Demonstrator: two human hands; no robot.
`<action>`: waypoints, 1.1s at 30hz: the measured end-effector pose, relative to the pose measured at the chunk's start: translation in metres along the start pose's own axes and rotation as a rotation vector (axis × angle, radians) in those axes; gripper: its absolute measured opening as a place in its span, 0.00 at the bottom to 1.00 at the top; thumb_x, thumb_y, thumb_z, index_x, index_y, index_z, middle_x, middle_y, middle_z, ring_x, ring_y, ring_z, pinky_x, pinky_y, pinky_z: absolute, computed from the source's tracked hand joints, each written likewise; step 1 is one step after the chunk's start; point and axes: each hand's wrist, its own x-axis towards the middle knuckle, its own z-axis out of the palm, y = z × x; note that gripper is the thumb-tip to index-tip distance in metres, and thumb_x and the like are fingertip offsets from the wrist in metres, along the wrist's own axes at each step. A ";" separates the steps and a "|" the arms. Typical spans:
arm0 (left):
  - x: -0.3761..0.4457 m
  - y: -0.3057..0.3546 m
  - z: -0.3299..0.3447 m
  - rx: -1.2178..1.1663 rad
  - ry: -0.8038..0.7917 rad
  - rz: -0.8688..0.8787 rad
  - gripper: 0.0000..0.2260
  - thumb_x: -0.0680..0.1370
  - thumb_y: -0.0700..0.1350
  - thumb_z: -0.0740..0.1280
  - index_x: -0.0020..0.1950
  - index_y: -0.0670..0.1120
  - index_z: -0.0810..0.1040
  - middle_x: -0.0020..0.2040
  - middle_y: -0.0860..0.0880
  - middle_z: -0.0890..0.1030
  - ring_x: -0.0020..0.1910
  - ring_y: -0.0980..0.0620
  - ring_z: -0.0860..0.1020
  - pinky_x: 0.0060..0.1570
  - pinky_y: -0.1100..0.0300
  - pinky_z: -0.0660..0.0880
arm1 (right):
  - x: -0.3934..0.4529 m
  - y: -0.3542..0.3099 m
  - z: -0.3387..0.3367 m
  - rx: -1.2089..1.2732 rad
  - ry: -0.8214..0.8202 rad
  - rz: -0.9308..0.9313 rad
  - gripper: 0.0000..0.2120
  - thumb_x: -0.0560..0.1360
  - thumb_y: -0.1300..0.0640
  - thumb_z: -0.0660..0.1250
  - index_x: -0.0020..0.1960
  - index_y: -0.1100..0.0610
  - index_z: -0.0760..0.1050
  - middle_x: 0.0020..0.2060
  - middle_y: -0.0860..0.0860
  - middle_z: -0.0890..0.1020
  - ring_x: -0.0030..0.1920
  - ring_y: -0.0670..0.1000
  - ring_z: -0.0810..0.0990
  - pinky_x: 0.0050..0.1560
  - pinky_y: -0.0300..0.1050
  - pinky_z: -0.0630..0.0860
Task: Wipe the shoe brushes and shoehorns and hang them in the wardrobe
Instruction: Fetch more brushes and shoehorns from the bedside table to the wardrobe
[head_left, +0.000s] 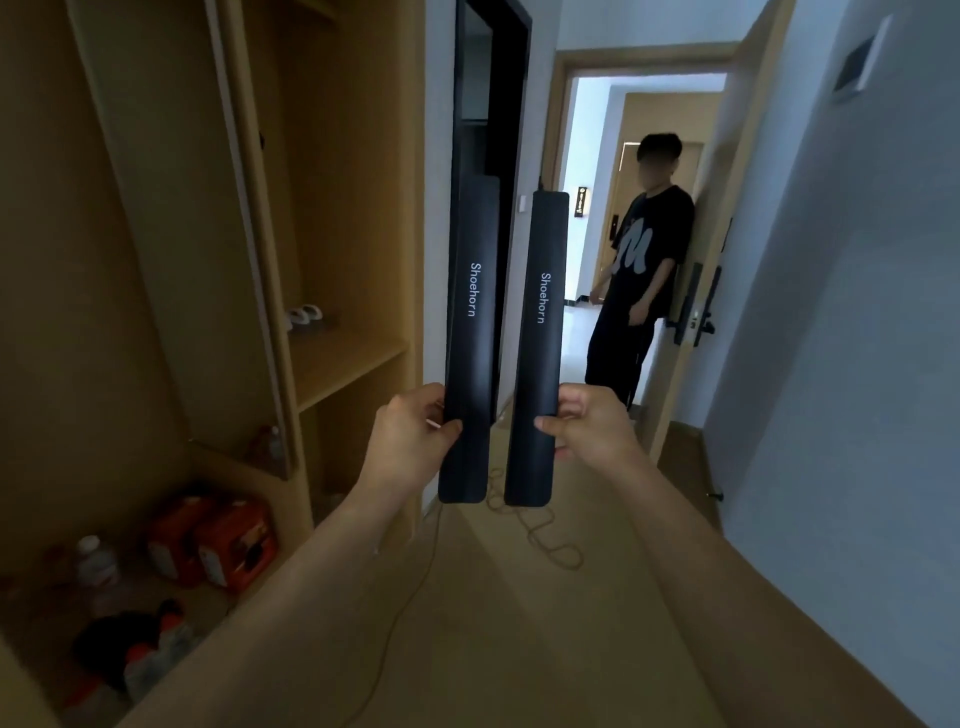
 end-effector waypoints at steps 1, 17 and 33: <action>0.024 -0.009 0.002 0.004 0.001 0.001 0.07 0.77 0.40 0.70 0.55 0.47 0.80 0.48 0.51 0.84 0.47 0.53 0.83 0.45 0.50 0.83 | 0.027 0.001 0.003 -0.005 -0.002 -0.006 0.10 0.75 0.68 0.71 0.55 0.60 0.81 0.46 0.56 0.85 0.47 0.55 0.85 0.40 0.45 0.83; 0.286 -0.164 -0.008 0.106 0.161 -0.142 0.08 0.78 0.42 0.70 0.53 0.55 0.79 0.47 0.57 0.82 0.47 0.59 0.82 0.44 0.59 0.82 | 0.363 0.048 0.123 0.083 -0.204 -0.099 0.14 0.74 0.65 0.73 0.44 0.45 0.81 0.40 0.47 0.85 0.42 0.49 0.85 0.38 0.49 0.84; 0.494 -0.261 -0.018 0.346 0.568 -0.372 0.06 0.77 0.42 0.71 0.53 0.51 0.81 0.47 0.55 0.83 0.47 0.57 0.82 0.46 0.54 0.83 | 0.677 0.066 0.237 0.159 -0.593 -0.248 0.09 0.76 0.63 0.72 0.54 0.53 0.80 0.46 0.51 0.85 0.48 0.51 0.85 0.40 0.47 0.84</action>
